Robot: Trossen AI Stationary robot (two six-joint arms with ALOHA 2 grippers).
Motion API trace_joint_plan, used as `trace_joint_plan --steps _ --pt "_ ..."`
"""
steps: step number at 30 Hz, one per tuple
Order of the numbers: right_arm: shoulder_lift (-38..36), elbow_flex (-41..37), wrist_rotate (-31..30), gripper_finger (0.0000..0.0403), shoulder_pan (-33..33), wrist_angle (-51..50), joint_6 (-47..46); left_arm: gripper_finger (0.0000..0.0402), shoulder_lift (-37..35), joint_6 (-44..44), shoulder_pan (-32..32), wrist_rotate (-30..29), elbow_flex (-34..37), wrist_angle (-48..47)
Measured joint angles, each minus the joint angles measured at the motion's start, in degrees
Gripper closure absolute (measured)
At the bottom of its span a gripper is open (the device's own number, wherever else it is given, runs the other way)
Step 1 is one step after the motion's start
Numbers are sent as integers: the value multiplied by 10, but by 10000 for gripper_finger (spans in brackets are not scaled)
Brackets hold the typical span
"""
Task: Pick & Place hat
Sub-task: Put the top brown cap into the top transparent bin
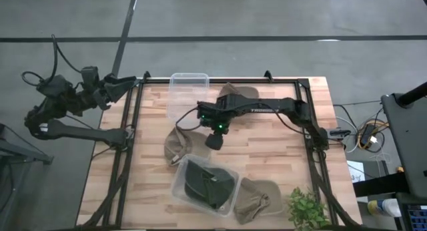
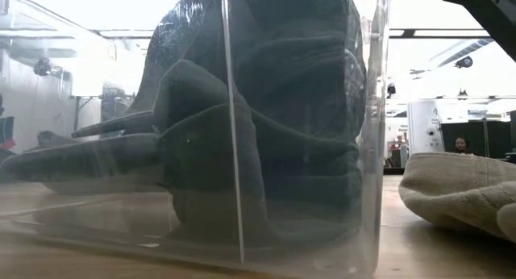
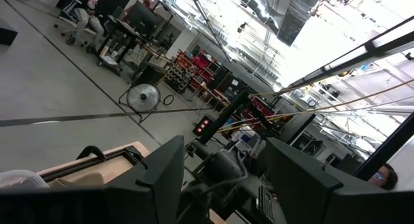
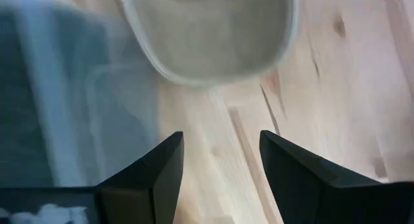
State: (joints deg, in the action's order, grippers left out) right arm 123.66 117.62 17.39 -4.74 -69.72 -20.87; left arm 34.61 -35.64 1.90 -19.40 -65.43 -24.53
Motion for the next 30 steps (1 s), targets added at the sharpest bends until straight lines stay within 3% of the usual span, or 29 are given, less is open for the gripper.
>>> trace_joint_plan --steps 10,16,19,24,30 --pt "-78 -104 6 232 -2 -12 12 193 0 0 0 0 0 0" --pt "-211 -230 6 232 -2 83 -30 193 0 0 0 0 0 0" --pt "-288 -321 -11 232 -8 168 -95 193 0 0 0 0 0 0" --pt "-408 -466 -89 232 -34 308 -244 193 0 0 0 0 0 0" --pt "-519 -604 -182 232 -67 332 -459 193 0 -1 0 -2 0 0"
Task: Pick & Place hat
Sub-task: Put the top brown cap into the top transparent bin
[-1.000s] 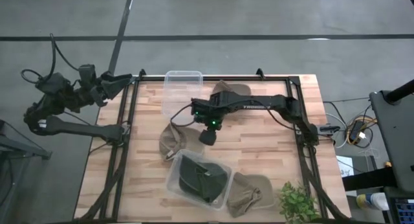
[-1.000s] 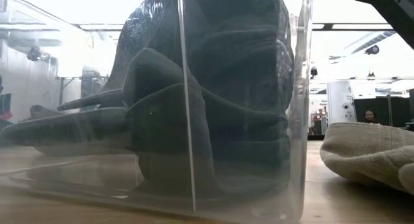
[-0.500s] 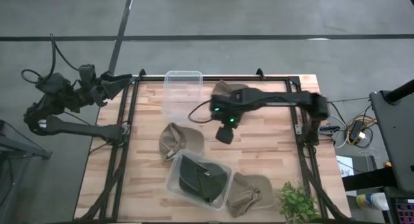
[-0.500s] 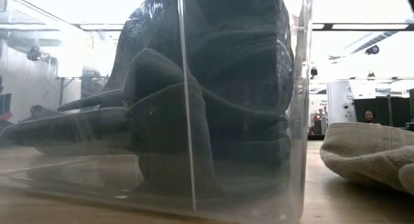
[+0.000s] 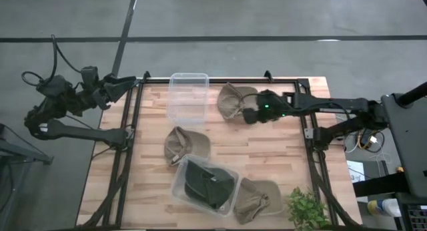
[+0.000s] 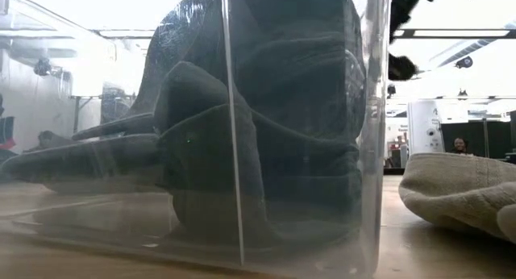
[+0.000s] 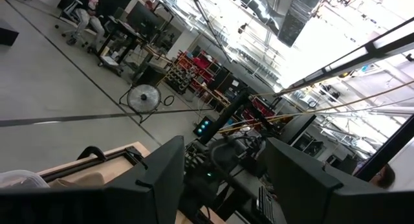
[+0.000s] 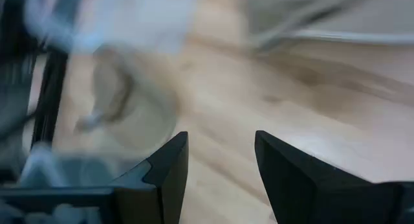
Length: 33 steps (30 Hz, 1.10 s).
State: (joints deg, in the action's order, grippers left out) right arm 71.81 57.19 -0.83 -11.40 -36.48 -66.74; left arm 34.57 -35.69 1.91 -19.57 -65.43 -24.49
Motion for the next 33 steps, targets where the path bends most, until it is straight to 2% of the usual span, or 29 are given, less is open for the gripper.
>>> trace_joint_plan --steps 3,7,14,19,26,33 --pt "-41 -66 -13 232 -18 30 -85 193 0 0 0 -1 0 0" --pt "-76 -145 -17 232 -37 121 -160 193 0 -1 0 -5 0 0" --pt "-81 -244 -81 232 -70 233 -270 193 0 1 0 -16 0 0" --pt "-79 -278 -142 232 -75 241 -351 193 0 1 0 -17 0 0" --pt "-59 -313 -158 232 -78 279 -428 193 0 8 0 -25 0 0" --pt "21 -312 -175 232 -78 355 -469 193 0 12 0 -31 0 0"
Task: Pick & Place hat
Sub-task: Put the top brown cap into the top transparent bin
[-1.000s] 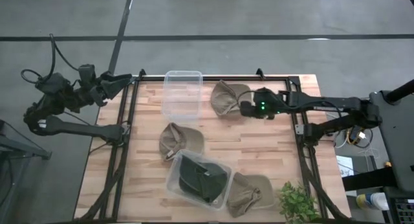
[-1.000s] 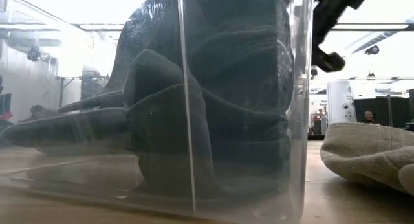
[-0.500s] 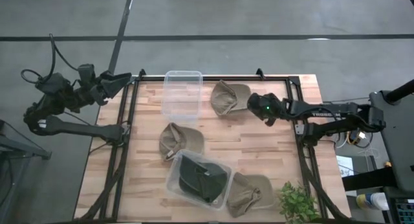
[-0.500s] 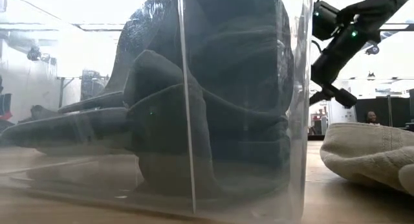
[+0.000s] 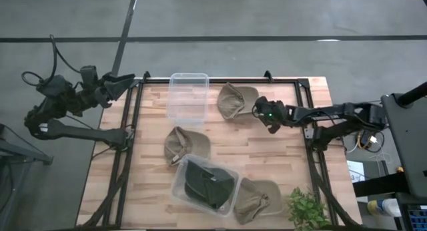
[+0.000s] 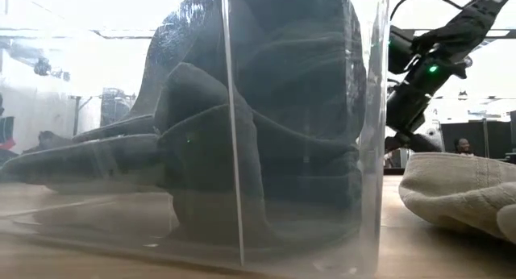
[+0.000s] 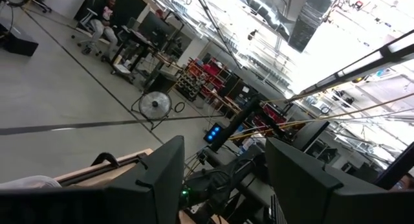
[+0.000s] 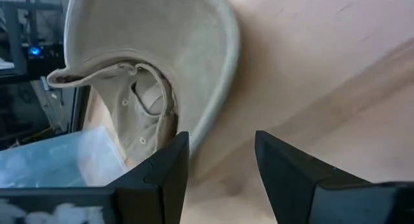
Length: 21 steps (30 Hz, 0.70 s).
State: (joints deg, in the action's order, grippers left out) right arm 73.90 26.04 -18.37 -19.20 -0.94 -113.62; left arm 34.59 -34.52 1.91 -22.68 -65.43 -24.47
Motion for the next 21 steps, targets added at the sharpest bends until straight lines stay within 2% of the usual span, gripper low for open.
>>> trace_joint_plan --steps 6,14,17,21 --pt "61 20 -40 232 -6 25 -3 193 0 -4 0 0 0 0" --pt "118 27 -27 236 -22 60 1 193 0 -12 0 0 0 0" --pt "133 27 -27 256 -31 86 21 193 0 -15 0 0 0 0" --pt "145 27 -26 314 -40 109 46 193 0 -17 0 0 0 0"
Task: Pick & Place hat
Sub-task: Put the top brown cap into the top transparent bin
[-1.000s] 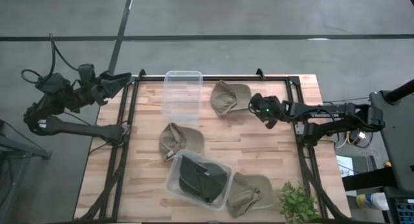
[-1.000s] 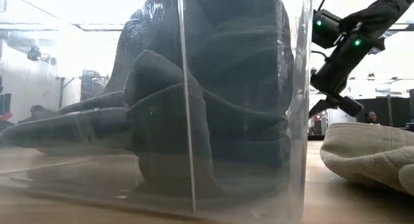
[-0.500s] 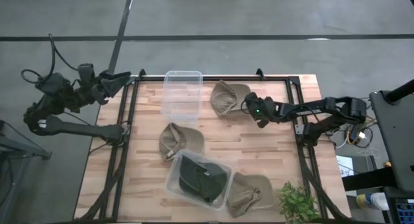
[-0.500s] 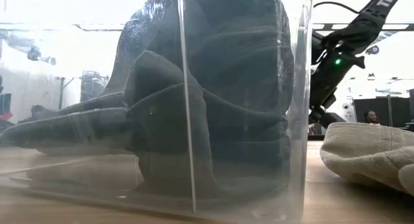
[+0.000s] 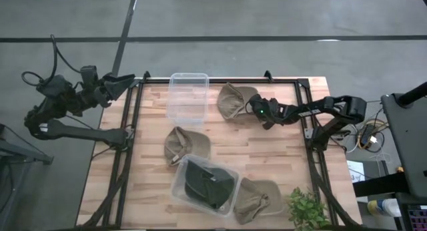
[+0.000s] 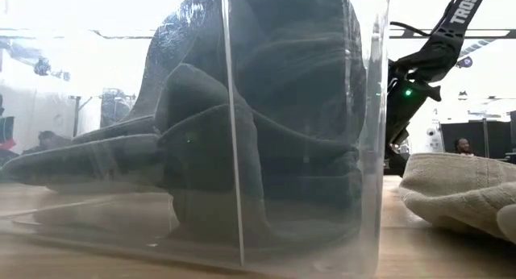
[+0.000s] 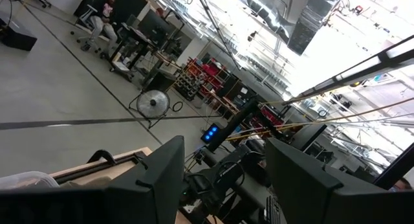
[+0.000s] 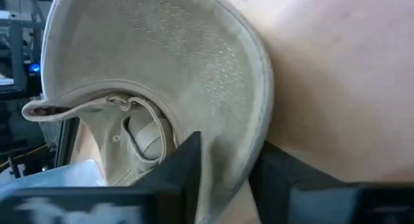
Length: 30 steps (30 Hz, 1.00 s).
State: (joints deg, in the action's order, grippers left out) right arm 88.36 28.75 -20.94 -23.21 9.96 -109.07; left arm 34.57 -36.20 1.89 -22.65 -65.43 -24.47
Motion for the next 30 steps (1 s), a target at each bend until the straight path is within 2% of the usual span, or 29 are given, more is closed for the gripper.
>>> trace_joint_plan --steps 4,9,18,24,30 --pt "-5 0 -4 382 -3 5 23 193 0 0 0 0 0 0" --pt "-33 0 -2 389 -3 -2 58 193 0 0 0 0 0 0" --pt "-138 26 -4 390 -2 -13 173 193 0 3 0 -1 0 0" --pt "-212 98 14 390 -10 -169 259 193 0 4 0 -4 0 -1" --pt "-250 195 33 391 -13 -332 360 193 0 4 0 -5 0 -7"
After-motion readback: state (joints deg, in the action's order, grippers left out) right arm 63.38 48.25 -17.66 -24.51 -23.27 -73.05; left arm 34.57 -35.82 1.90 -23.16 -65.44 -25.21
